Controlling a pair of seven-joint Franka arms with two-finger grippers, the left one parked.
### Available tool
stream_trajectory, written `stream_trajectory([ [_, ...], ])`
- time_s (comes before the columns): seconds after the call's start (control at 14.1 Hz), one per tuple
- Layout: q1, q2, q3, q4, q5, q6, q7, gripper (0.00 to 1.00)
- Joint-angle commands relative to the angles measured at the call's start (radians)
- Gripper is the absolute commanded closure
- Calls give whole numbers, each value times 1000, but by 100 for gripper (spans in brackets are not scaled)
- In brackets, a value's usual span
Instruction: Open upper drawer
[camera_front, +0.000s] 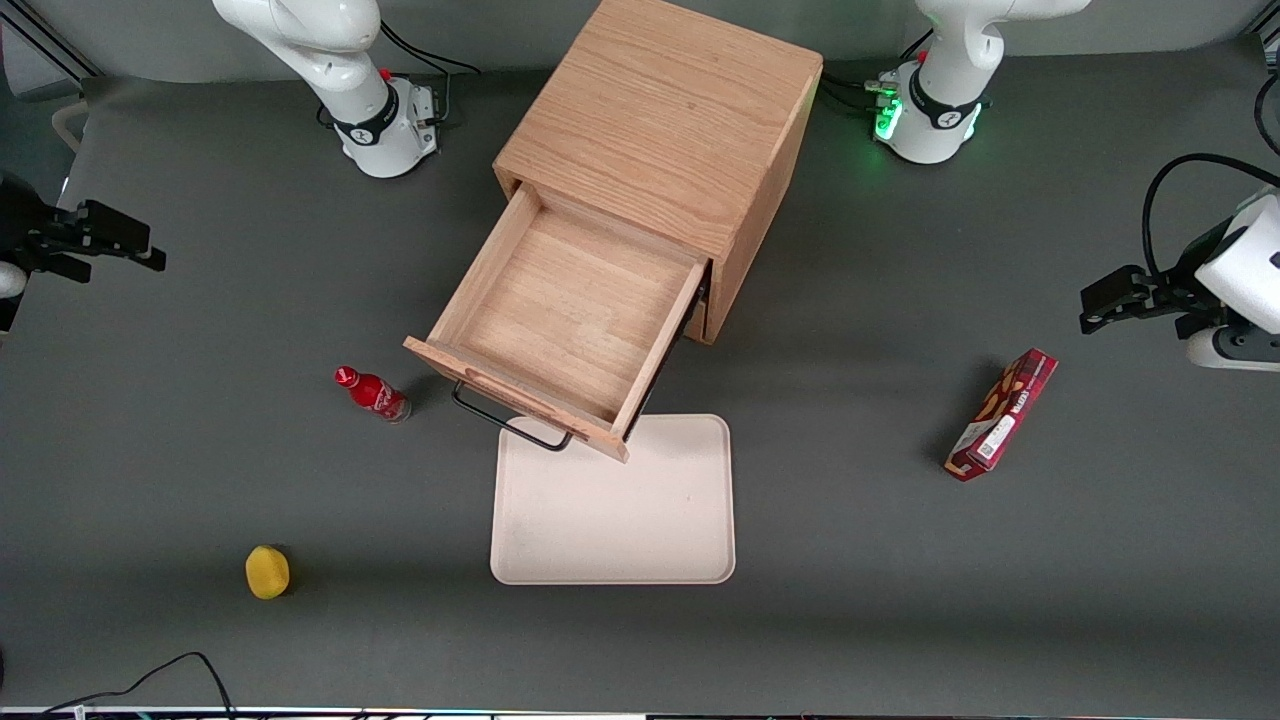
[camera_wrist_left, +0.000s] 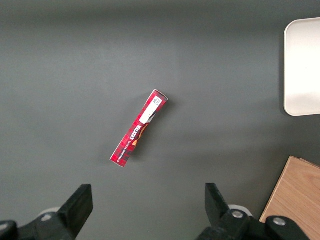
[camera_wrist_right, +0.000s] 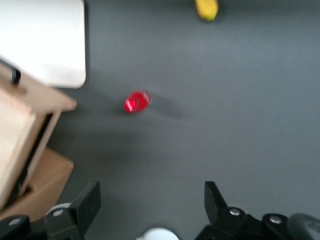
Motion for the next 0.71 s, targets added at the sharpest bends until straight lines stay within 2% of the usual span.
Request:
stream_trajectory([
  [0.0,13,-121,28,-168,-10,128,180,0],
  [0.21,2,-115,45,-161,4,111,180,0],
  [0.36,22,-96,15,-138,15,47,153,0],
  [0.57,274,-98,-233,-130,15,11,143,0],
  [0.64,292,-99,-254,-130,15,11,143,0],
])
